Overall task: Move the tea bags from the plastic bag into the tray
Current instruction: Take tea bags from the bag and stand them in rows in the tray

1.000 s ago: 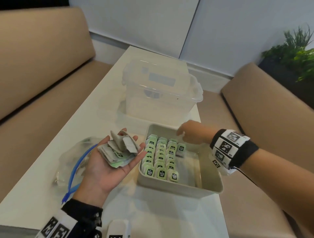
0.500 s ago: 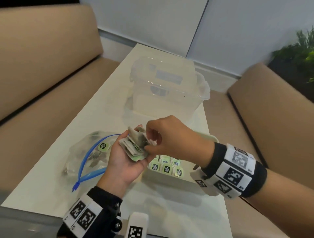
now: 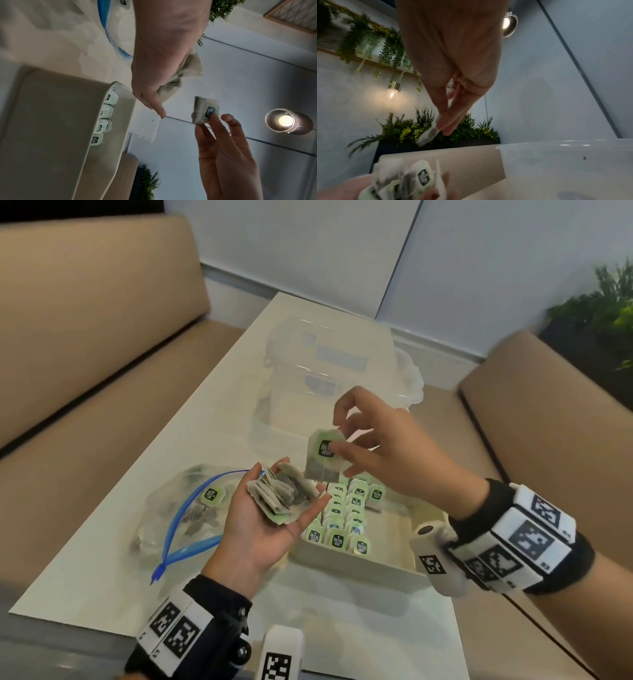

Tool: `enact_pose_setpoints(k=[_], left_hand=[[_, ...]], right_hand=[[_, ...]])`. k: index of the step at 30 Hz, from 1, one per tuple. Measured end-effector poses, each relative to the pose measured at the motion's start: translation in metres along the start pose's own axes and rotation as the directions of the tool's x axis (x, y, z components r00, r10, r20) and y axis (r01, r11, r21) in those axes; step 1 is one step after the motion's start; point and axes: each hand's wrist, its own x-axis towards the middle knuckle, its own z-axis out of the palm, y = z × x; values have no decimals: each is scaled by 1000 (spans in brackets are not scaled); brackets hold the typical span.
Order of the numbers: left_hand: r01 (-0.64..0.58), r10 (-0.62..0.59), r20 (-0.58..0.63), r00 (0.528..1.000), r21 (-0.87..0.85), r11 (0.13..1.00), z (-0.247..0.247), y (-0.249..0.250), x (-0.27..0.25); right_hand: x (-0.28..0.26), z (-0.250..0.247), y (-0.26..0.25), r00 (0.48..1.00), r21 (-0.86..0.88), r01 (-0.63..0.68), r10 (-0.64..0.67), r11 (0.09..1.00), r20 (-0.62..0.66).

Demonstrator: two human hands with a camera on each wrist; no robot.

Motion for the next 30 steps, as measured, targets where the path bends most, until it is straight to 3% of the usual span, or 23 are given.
enact_pose_setpoints(k=[4, 8, 12, 14, 16, 18, 20, 26, 30], left_hand=[[4, -4, -10, 1000, 6, 1000, 2, 0, -3], [-1, 1, -12, 1000, 25, 1000, 4, 3, -4], [-29, 29, -1, 1000, 28, 999, 2, 9, -5], [-53, 53, 14, 999, 33, 998, 1, 12, -6], [-64, 63, 25, 998, 35, 997, 0, 14, -8], [-73, 71, 30, 997, 45, 996, 1, 15, -9], [-74, 72, 35, 997, 63, 995, 4, 15, -11], [-61, 59, 48, 997, 53, 997, 8, 16, -13], [-73, 72, 28, 997, 42, 996, 7, 19, -13]], right_hand=[[-2, -6, 11, 982, -45, 160, -163, 986, -91], [-9, -12, 18, 968, 9, 206, -202, 979, -147], [-19, -29, 36, 989, -89, 76, -86, 993, -117], [-23, -39, 55, 997, -242, -2, -16, 970, -73], [-26, -44, 80, 990, -415, -112, 137, 903, 30], [-28, -42, 107, 920, -557, -220, 361, 801, 155], [-28, -36, 126, 831, -612, -269, 501, 744, 242], [-8, -19, 155, 649, -638, -303, 643, 708, 406], [5, -13, 167, 621, -685, -269, 666, 677, 414]])
